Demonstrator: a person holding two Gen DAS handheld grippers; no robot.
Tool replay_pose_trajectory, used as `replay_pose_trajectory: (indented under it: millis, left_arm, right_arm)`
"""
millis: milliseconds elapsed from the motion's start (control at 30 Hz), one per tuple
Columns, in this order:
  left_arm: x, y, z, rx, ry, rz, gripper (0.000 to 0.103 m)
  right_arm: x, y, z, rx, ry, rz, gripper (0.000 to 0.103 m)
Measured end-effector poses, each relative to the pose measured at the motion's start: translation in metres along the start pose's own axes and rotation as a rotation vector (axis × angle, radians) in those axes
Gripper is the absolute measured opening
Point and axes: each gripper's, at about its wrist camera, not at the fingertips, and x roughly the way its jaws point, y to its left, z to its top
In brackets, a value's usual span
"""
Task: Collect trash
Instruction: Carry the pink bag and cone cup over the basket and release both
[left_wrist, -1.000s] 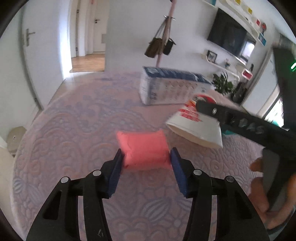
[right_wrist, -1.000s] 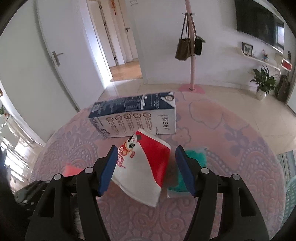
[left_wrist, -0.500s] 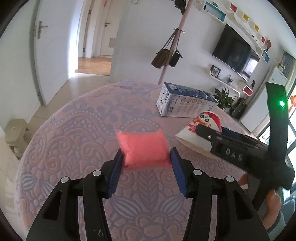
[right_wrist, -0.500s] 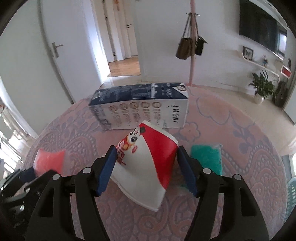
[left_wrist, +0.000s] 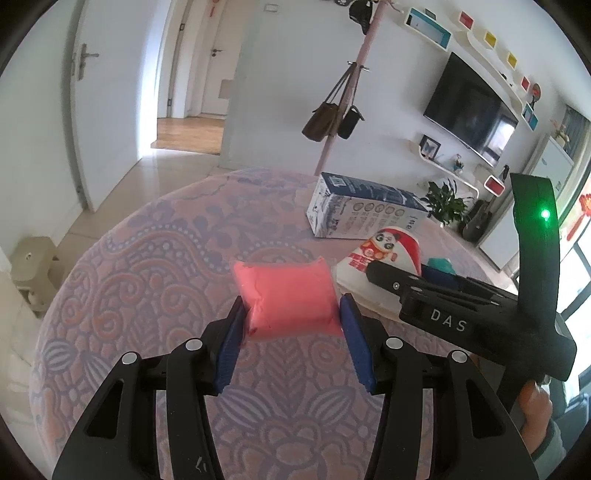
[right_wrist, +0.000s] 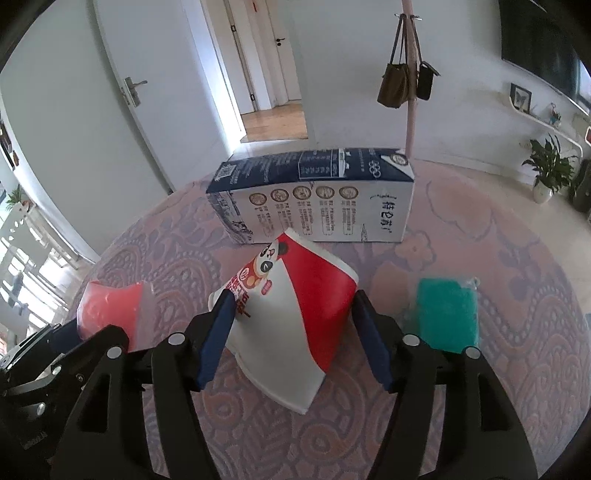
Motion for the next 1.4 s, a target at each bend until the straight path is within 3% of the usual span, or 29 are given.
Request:
replay_pose_trajectory:
  millis: [200, 533, 933, 1133, 1400]
  left_arm:
    - [-0.014, -0.013, 0.000, 0.023, -0.030, 0.002, 0.049]
    - [-0.043, -0.052, 0.011, 0.090, -0.106, -0.038, 0.049]
    - [-0.032, -0.192, 0.015, 0.277, -0.126, -0.275, 0.049]
    - [-0.012, -0.276, -0.004, 0.390, -0.087, -0.401, 0.049]
    - [0.035, -0.369, -0.045, 0.512, 0.053, -0.516, 0.049]
  right_arm:
    - [-0.026, 0.003, -0.009, -0.028, -0.088, 0.036, 0.038]
    - [-0.108, -0.023, -0.013, 0.011, -0.274, -0.020, 0.037]
    - [-0.242, -0.133, -0.064, 0.150, -0.457, -0.298, 0.037]
    - [-0.290, -0.198, -0.107, 0.260, -0.472, -0.473, 0.038]
    - [-0.302, -0.273, -0.165, 0.460, -0.398, -0.587, 0.038]
